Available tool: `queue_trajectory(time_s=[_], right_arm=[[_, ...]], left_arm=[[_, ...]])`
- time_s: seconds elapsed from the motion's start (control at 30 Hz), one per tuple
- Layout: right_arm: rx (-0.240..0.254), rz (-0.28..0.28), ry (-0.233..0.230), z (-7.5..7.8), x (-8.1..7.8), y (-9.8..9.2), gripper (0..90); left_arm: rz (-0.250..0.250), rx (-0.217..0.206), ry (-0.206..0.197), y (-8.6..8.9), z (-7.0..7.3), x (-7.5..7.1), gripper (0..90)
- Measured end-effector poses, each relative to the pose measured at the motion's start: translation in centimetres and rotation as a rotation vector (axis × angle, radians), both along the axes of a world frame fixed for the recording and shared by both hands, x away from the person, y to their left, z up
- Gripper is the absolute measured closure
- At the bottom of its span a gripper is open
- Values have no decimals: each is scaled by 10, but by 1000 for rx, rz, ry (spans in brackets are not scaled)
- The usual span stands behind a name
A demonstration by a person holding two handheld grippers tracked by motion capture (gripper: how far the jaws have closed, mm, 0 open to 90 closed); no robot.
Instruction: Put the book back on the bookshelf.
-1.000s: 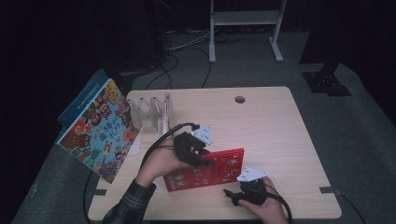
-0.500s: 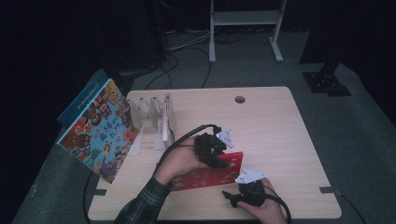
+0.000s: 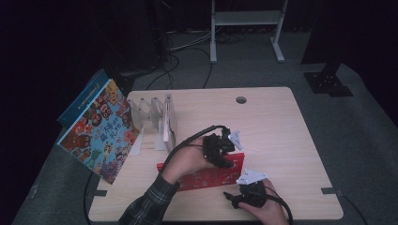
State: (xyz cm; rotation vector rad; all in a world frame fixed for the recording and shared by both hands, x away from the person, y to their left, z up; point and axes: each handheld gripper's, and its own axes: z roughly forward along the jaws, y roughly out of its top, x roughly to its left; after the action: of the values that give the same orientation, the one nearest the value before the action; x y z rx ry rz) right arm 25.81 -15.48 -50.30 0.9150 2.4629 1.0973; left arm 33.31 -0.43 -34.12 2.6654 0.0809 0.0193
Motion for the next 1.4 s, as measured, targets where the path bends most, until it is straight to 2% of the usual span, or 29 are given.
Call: queue_trajectory(time_s=[0.2, 0.37, 0.63, 0.83, 0.93, 1.1, 1.27, 1.4], right_arm=[[8, -9, -2, 2, 0, -4, 198], [24, -32, 1, 4, 1, -14, 190], [60, -63, 0, 8, 5, -29, 185], [76, -89, 11, 10, 11, -38, 172], [56, -116, -2, 10, 15, -45, 169], [49, -161, -4, 10, 22, -56, 169], [22, -209, 7, 9, 27, -65, 159], [-1, -240, 15, 6, 30, -68, 157]], left_arm=[[16, 0, 20, 2, 0, -1, 793], [38, -6, 6, 10, 3, -3, 795], [79, -82, -24, 41, 17, -7, 797], [119, -163, -47, 69, 27, -11, 798], [146, -215, -60, 84, 32, -13, 798], [192, -310, -93, 112, 41, -19, 798], [242, -397, -97, 136, 44, -24, 798], [268, -437, -112, 151, 45, -26, 798]])
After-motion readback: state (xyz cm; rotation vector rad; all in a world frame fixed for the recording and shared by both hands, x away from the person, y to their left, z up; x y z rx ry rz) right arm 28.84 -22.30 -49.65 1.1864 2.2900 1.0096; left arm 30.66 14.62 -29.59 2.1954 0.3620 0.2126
